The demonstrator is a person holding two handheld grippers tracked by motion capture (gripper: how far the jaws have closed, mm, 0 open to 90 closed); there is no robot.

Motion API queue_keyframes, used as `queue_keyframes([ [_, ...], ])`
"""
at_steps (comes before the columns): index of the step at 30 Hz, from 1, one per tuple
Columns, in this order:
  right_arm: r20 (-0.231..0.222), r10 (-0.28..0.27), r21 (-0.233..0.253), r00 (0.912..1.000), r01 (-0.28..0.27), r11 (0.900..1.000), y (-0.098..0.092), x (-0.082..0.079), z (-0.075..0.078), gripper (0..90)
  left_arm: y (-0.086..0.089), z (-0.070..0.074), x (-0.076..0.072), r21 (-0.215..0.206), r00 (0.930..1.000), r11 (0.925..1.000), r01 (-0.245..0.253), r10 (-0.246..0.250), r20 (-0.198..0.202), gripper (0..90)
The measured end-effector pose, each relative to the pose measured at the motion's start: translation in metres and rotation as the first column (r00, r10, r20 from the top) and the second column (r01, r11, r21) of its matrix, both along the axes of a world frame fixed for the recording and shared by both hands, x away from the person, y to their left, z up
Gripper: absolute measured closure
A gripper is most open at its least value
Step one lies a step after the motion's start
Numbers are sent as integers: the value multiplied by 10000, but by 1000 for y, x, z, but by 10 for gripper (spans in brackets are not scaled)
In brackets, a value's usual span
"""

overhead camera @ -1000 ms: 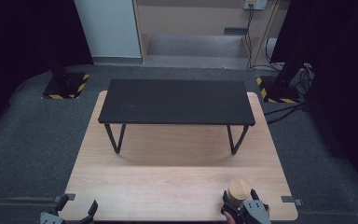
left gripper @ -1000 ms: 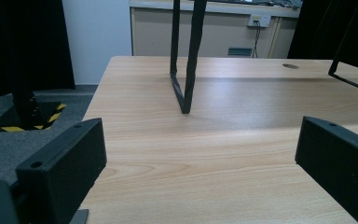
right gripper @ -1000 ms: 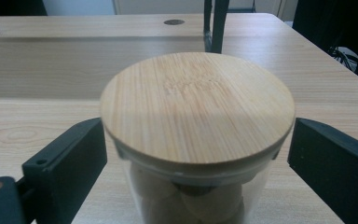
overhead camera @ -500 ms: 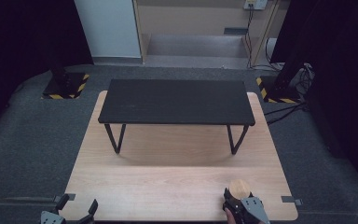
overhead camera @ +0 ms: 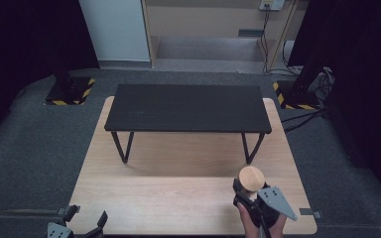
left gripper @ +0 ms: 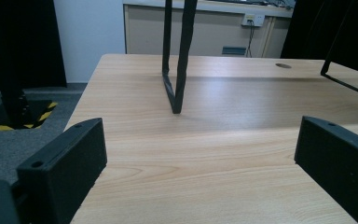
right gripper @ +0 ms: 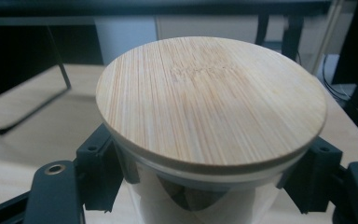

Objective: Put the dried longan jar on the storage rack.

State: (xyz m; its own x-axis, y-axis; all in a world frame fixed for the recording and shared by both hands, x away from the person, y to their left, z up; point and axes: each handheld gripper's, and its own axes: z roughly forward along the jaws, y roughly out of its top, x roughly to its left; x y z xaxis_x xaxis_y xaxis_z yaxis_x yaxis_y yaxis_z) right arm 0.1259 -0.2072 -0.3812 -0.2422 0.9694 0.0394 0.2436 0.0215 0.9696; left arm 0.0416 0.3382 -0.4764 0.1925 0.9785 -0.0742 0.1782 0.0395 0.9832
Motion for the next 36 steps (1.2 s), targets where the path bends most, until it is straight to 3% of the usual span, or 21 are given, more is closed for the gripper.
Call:
queue_keyframes([
  [2, 113, 135, 47, 9998, -135, 9999, -1, 8, 15, 259, 0, 0, 0, -42, 10000, 10000, 45, -44, 53, 9],
  [3, 113, 135, 47, 9998, -135, 9999, -1, 8, 15, 259, 0, 0, 0, -42, 10000, 10000, 45, -44, 53, 9],
  [5, 191, 320, -27, 9993, -320, 9995, -2, 21, 40, 259, 0, 1, 0, -75, 10000, 10000, 50, -50, 70, 9],
  [7, 251, 417, -106, 9988, -415, 9991, -2, 30, 55, 259, 0, 0, 0, -123, 9999, 9999, 57, -56, 94, 10],
  [8, 251, 417, -106, 9988, -415, 9991, -2, 30, 55, 259, 0, 0, 0, -112, 9999, 9999, 64, -63, 104, 10],
  [9, 310, 471, -171, 9984, -466, 9988, -2, 39, 69, 259, 0, -1, 1, -155, 9999, 9998, 105, -104, 68, 11],
  [12, 377, 533, -193, 9979, -526, 9984, -2, 48, 80, 259, -1, -2, 2, -172, 9999, 9998, 131, -130, 60, 11],
  [13, 433, 601, -286, 9973, -589, 9979, 0, 57, 91, 259, -1, -2, 2, -193, 9999, 9997, 164, -164, 46, 11],
  [17, 467, 682, -449, 9966, -661, 9968, 4, 77, 107, 259, -1, -2, 2, -220, 9999, 9996, 164, -163, 56, 12],
  [25, 320, 764, -513, 9966, -747, 9959, 9, 112, 121, 259, 2, -1, 0, -258, 9999, 9996, 127, -124, 115, 13],
  [27, 167, 686, -533, 9975, -676, 9963, 10, 129, 123, 259, 3, -2, -1, -307, 9999, 9995, 99, -95, 127, 14],
  [36, -121, 292, -546, 9995, -298, 9981, 7, 163, 118, 259, 5, -2, -2, -305, 10000, 9995, 9, -7, 73, 16],
])
